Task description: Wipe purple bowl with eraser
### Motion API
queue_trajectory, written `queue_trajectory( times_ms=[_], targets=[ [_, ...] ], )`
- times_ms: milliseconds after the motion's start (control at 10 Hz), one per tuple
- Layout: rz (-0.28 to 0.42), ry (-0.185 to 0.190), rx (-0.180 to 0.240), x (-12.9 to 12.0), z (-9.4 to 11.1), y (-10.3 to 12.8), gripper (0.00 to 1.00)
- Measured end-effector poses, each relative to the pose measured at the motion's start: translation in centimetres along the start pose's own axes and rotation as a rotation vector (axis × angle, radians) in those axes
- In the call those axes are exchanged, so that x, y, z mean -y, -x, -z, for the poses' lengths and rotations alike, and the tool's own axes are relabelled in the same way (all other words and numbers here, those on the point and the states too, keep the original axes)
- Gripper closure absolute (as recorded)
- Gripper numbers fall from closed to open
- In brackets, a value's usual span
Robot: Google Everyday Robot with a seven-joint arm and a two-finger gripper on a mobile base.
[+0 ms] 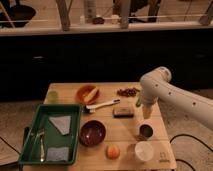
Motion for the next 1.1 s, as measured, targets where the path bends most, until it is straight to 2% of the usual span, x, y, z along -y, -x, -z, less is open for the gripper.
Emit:
queue_trajectory(
  times_ms=[1100],
  targets=[
    [0.032, 0.01, 0.076, 1.3, -4.9, 2.6, 0.2]
  ],
)
